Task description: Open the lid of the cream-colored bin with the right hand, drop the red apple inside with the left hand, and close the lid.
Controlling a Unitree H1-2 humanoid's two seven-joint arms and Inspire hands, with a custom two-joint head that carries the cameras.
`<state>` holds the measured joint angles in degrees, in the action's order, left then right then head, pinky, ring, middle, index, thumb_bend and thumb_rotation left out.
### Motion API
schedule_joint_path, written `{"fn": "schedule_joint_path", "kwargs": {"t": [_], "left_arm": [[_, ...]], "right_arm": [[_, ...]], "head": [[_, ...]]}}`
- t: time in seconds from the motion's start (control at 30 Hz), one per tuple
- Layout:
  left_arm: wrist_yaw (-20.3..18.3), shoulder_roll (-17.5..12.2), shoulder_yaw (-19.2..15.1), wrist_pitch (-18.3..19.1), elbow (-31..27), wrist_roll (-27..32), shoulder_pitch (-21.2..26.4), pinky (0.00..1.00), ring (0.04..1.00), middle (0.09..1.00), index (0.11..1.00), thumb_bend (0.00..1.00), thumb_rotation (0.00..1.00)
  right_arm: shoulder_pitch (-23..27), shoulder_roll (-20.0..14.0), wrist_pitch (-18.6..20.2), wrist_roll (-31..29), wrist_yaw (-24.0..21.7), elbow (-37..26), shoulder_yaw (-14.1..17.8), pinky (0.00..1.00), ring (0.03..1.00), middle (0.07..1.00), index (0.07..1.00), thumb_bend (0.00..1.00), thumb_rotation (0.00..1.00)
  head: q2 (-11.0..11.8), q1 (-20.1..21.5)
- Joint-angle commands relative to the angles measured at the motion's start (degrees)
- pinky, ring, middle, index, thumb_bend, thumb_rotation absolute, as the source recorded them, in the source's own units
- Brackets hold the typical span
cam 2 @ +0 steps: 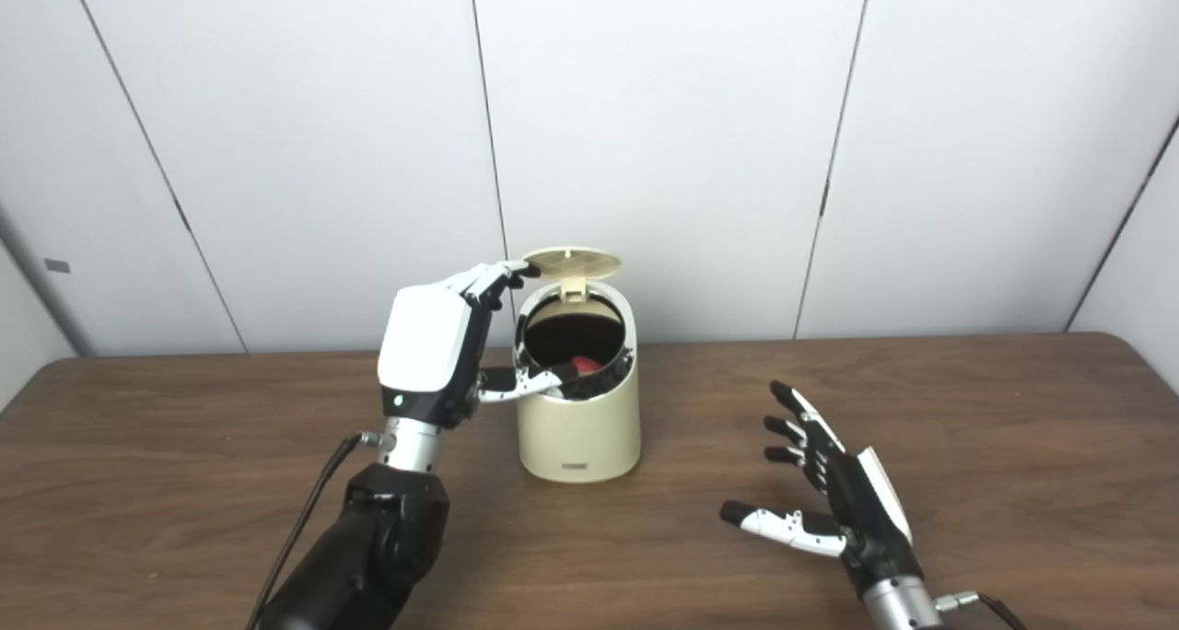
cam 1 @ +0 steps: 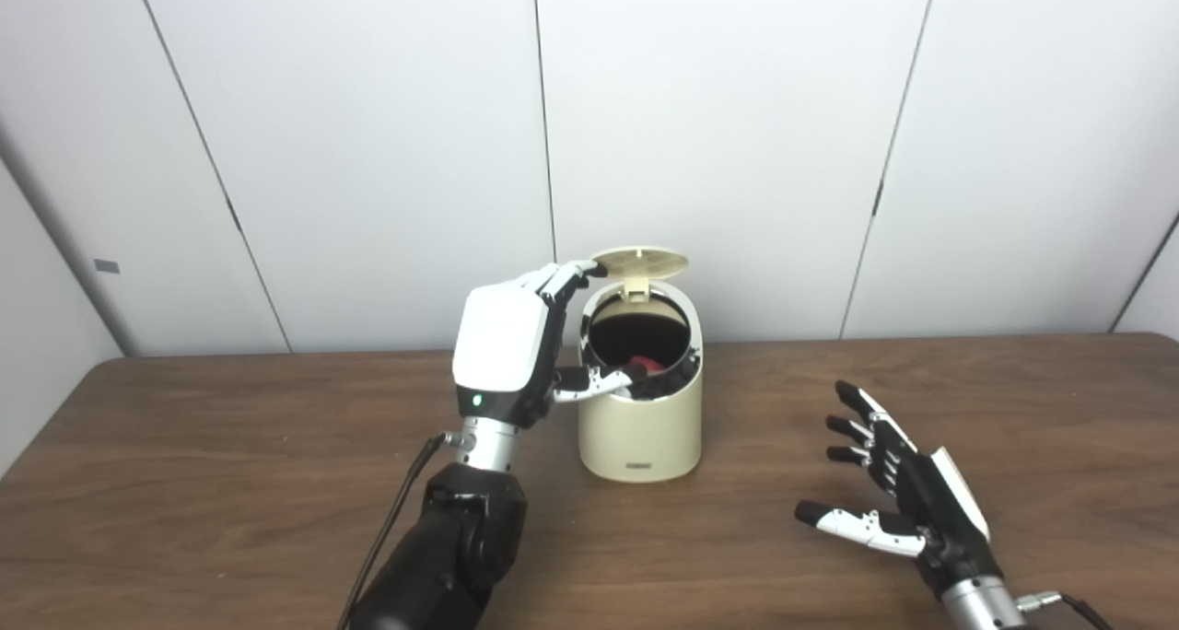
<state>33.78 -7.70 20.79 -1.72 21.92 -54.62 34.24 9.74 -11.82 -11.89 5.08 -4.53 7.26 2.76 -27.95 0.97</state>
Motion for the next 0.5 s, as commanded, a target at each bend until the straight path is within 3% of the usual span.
{"fn": "schedule_joint_path", "kwargs": {"t": [0.0, 0.17, 0.23, 0.27, 0.33, 0.47], "left_arm": [[0.4, -0.6, -0.5, -0.3, -1.6, 0.2, 1.7, 0.42, 0.536, 0.641, 0.69, 0.91, 0.24], [0.8, -0.9, -0.8, -3.3, -2.3, 2.5, 1.2, 0.4, 0.517, 0.613, 0.656, 0.87, 0.2], [0.8, -0.5, -1.9, -6.4, -2.8, 5.9, 0.7, 0.38, 0.478, 0.566, 0.614, 0.79, 0.16], [0.5, -0.3, -2.7, -8.1, -3.2, 8.0, 0.3, 0.38, 0.469, 0.55, 0.555, 0.66, 0.12], [-0.6, 0.3, -4.4, -11.1, -4.0, 12.5, -0.5, 0.37, 0.454, 0.527, 0.505, 0.54, 0.08], [-1.5, 1.1, -7.3, -14.9, -5.0, 18.1, -1.9, 0.35, 0.456, 0.528, 0.491, 0.51, 0.07]], "right_arm": [[1.3, 0.1, -2.8, -0.2, 0.9, -0.1, 0.0, 0.76, 0.87, 0.955, 0.918, 0.78, 0.26], [1.2, 0.4, -2.7, -0.7, 0.8, 0.0, 0.0, 0.77, 0.877, 0.96, 0.92, 0.76, 0.24], [1.1, 0.5, -2.7, -0.7, 0.8, -0.1, 0.0, 0.76, 0.878, 0.959, 0.922, 0.77, 0.24], [1.1, 0.6, -2.7, -0.7, 0.8, -0.1, -0.1, 0.76, 0.876, 0.958, 0.921, 0.77, 0.24], [0.9, 0.7, -2.5, -0.8, 0.8, -0.2, 0.0, 0.76, 0.874, 0.958, 0.921, 0.77, 0.23], [0.7, 0.8, -1.8, -1.1, 0.6, -0.6, -0.1, 0.77, 0.869, 0.953, 0.921, 0.77, 0.23]], "head": [[0.0, 0.0], [0.0, -0.1], [0.1, -0.1], [0.1, -0.1], [0.1, -0.1], [0.3, -0.3]]}}
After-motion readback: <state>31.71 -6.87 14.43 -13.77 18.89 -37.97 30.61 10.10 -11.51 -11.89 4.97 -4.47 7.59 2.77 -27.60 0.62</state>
